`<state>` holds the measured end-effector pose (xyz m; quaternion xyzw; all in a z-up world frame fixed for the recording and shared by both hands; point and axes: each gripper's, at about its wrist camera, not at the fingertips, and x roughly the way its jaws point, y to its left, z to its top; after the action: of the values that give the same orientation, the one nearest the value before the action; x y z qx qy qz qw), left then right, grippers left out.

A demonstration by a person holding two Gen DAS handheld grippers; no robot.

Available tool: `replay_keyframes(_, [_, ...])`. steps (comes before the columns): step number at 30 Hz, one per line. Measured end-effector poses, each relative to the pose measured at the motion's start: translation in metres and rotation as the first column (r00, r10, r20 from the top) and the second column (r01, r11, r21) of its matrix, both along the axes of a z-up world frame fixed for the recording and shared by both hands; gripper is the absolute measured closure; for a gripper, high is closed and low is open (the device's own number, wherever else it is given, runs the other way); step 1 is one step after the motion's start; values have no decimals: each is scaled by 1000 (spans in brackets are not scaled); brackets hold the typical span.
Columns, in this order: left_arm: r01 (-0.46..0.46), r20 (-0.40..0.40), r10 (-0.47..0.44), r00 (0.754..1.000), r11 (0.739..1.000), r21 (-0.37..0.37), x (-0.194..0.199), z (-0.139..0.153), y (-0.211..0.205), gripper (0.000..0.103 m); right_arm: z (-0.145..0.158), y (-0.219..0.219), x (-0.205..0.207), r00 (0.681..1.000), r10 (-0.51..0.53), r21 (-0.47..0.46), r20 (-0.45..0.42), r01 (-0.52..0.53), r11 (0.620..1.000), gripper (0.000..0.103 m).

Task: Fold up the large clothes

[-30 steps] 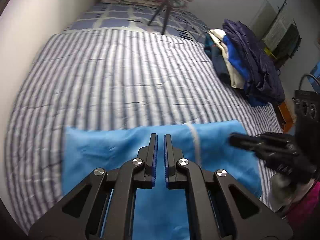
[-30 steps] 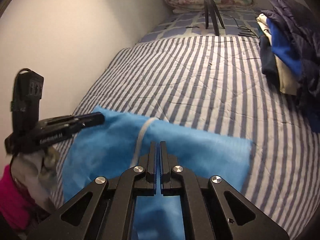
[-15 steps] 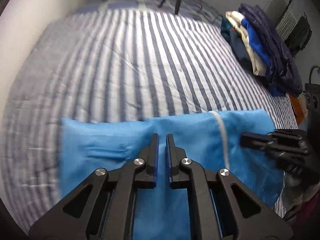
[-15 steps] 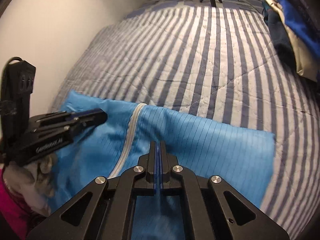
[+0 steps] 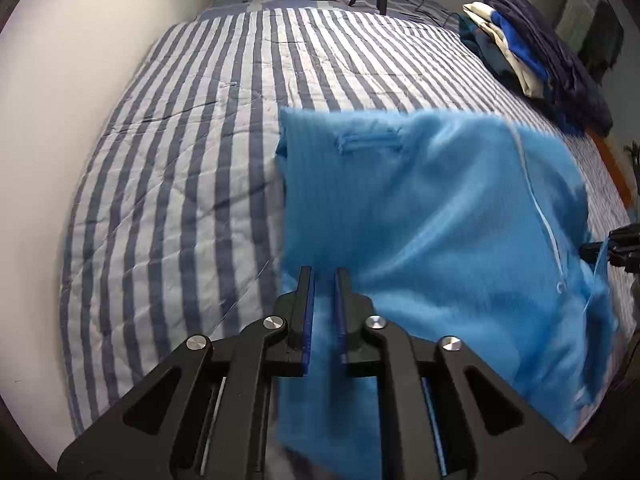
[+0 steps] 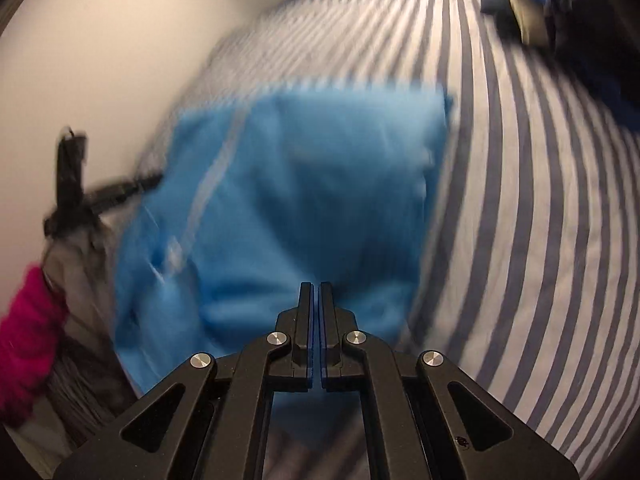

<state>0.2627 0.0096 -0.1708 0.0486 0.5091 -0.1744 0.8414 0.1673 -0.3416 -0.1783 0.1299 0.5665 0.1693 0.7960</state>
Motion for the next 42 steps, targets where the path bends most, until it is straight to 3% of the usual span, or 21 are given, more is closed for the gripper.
replay_keyframes(4, [-45, -38, 43, 998, 997, -55, -6, 4, 18, 92, 1, -6, -18, 1000, -3, 5, -6, 3, 1000, 102])
replay_keyframes(6, [-76, -57, 71, 996, 993, -95, -10, 11, 30, 78, 10, -4, -30, 1000, 18, -41, 6, -17, 999, 102])
replay_keyframes(7, [-92, -71, 83, 994, 985, -143, -11, 15, 36, 58, 15, -5, -34, 999, 24, -56, 23, -23, 998, 102])
replay_keyframes(8, [-116, -86, 100, 991, 972, -204, -12, 18, 44, 48, 22, -8, -39, 998, 23, -57, 52, -20, 998, 102])
replay_keyframes(10, [-159, -135, 123, 983, 939, -305, -11, 19, 58, 46, 30, -19, -52, 994, -26, -33, 110, 30, 999, 97])
replay_keyframes(11, [-180, -174, 126, 977, 921, -346, -9, 15, 64, 46, 33, -26, -56, 988, -61, -21, 139, 64, 998, 83])
replay_keyframes(12, [-208, -214, 133, 968, 902, -377, -7, 10, 68, 46, 35, -36, -59, 981, -103, -1, 167, 105, 994, 63])
replay_keyframes(14, [-257, -294, 137, 946, 869, -423, -1, -3, 75, 45, 33, -49, -62, 969, -165, 42, 181, 160, 986, 51])
replay_keyframes(16, [-313, -375, 130, 918, 818, -482, 3, -17, 82, 45, 24, -62, -56, 970, -203, 87, 138, 192, 978, 51])
replay_keyframes(21, [-372, -434, 130, 891, 756, -538, 12, -30, 92, 45, 2, -75, -43, 974, -225, 211, 38, 212, 954, 51])
replay_keyframes(24, [-383, -456, 114, 883, 737, -557, 17, -36, 96, 45, -13, -87, -37, 970, -242, 270, -10, 236, 934, 50])
replay_keyframes(28, [-360, -454, 90, 886, 751, -554, 24, -38, 90, 45, -14, -91, -36, 966, -256, 358, -28, 249, 900, 52])
replay_keyframes(34, [-321, -426, 81, 901, 785, -529, 38, -36, 62, 46, -14, -77, -32, 972, -231, 393, -40, 228, 891, 61])
replay_keyframes(37, [-292, -402, 89, 911, 829, -476, 40, -34, 49, 65, -10, -68, -31, 977, -210, 371, -30, 206, 906, 69])
replay_keyframes(40, [-239, -342, 93, 935, 878, -416, 35, -26, 35, 84, -5, -60, -33, 978, -208, 324, -31, 207, 923, 84])
replay_keyframes(42, [-199, -287, 91, 954, 905, -375, 29, -15, 28, 89, 2, -56, -37, 979, -204, 283, -19, 201, 938, 92])
